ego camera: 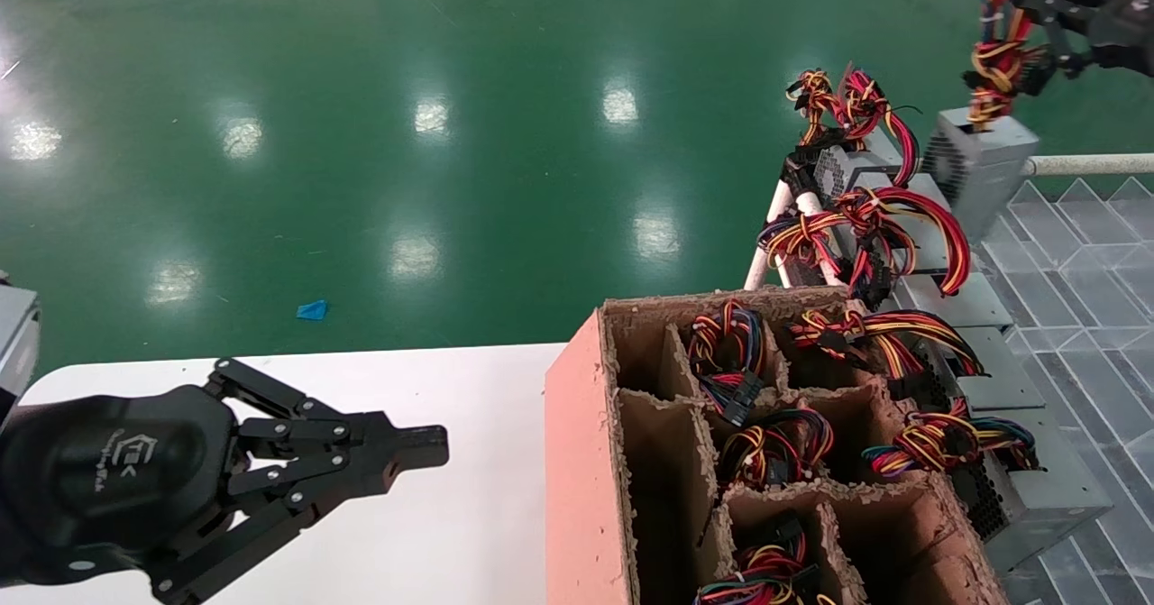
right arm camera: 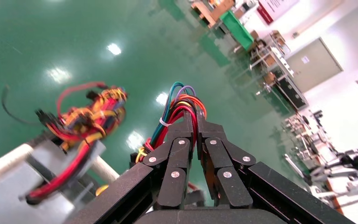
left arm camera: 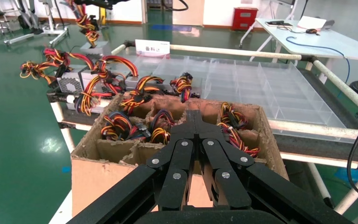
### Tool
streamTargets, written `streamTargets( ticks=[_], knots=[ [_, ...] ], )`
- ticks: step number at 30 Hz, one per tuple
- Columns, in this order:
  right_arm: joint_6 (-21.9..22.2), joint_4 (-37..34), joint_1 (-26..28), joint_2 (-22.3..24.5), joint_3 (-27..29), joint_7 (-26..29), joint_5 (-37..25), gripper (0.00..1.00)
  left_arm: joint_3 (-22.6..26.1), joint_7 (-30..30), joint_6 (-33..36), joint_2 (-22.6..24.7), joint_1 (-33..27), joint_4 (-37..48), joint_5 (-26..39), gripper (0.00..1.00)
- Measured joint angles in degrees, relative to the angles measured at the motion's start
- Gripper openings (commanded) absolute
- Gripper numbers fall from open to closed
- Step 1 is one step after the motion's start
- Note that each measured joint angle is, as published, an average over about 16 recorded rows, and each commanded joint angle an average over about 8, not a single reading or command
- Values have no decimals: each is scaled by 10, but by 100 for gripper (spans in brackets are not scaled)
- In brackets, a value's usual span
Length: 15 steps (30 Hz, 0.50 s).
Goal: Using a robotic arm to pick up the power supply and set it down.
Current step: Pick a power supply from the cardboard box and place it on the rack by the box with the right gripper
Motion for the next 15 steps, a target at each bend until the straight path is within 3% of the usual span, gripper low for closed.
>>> streamTargets(
  ticks=[15],
  knots=[
    [31,-10,-21,-25,13,-11,19,0,0,0,0,0,0,0,0,0]
  ],
)
